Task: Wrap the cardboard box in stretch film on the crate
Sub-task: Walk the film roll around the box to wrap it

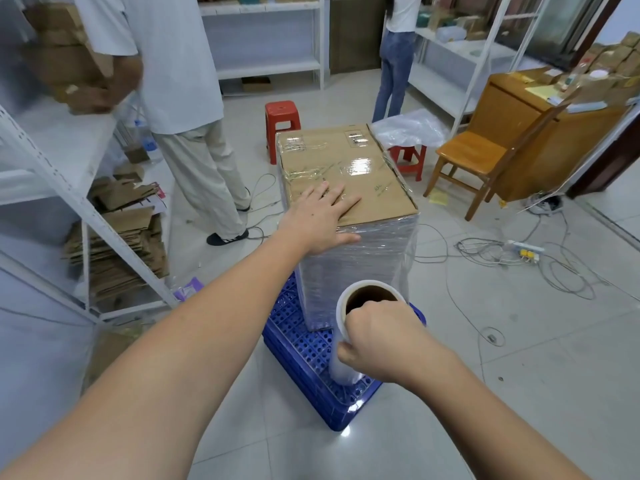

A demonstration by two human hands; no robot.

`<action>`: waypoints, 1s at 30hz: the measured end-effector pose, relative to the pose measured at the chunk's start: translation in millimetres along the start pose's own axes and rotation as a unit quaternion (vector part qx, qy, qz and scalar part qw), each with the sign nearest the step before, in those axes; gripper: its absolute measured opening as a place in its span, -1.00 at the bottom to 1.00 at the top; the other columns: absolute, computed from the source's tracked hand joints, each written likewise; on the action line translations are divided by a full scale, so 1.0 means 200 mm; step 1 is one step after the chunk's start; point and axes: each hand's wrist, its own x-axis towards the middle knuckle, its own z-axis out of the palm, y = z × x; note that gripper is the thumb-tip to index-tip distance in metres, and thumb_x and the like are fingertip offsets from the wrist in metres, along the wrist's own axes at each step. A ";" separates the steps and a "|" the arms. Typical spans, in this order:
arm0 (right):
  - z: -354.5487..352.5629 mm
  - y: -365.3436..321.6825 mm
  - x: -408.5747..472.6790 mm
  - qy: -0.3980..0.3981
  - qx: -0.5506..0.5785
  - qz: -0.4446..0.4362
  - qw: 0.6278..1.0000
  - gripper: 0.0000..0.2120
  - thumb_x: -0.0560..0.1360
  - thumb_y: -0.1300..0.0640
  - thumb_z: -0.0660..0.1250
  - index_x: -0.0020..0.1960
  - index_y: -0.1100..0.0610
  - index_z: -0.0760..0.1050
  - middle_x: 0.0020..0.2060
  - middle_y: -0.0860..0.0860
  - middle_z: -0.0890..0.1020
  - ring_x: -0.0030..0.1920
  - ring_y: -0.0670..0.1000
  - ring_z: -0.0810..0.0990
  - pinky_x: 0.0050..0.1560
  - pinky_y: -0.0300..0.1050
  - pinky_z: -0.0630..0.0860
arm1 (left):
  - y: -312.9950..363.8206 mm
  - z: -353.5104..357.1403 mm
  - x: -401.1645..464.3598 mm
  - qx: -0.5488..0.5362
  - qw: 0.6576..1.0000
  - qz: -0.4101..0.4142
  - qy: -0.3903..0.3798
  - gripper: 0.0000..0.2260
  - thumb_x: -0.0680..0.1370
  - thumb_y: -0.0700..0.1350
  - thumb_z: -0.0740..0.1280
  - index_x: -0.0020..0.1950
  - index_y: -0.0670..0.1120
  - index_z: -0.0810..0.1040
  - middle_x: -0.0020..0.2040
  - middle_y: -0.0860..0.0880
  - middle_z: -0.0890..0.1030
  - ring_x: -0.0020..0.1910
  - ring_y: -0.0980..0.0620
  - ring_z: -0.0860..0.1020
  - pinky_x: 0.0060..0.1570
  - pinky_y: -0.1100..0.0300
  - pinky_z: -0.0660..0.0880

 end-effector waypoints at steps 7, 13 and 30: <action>0.04 -0.06 -0.01 0.066 -0.019 0.002 0.998 -0.29 0.42 -0.53 0.05 -0.44 0.10 0.38 -0.53 -0.03 0.45 -0.49 -0.03 0.42 -0.46 -0.12 0.32 | -0.02 0.00 0.00 -0.003 1.000 0.003 0.005 -0.18 0.53 0.54 0.04 0.68 0.20 -0.08 0.70 -0.03 0.00 0.67 -0.15 0.00 0.63 -0.11 -0.06; -0.01 -0.11 -0.03 -0.008 -0.029 0.007 1.000 -0.61 0.65 -0.24 0.03 -0.33 -0.19 0.25 -0.38 0.04 0.49 -0.30 0.08 0.56 -0.30 -0.06 0.46 | -0.05 -0.01 -0.01 -0.040 0.999 0.002 0.022 -0.14 0.48 0.56 0.13 0.68 0.19 0.02 0.70 0.00 0.06 0.67 -0.12 0.03 0.63 -0.11 0.00; -0.01 -0.58 0.16 0.052 0.012 0.389 0.920 -0.21 0.22 -0.68 -0.01 -0.37 0.06 0.41 -0.47 -0.08 0.47 -0.45 -0.06 0.41 -0.46 -0.13 0.26 | -0.61 0.01 0.00 -0.055 0.913 0.405 0.018 0.04 0.40 0.44 0.43 0.70 0.07 0.02 0.69 -0.03 0.00 0.67 -0.10 -0.06 0.55 0.10 -0.21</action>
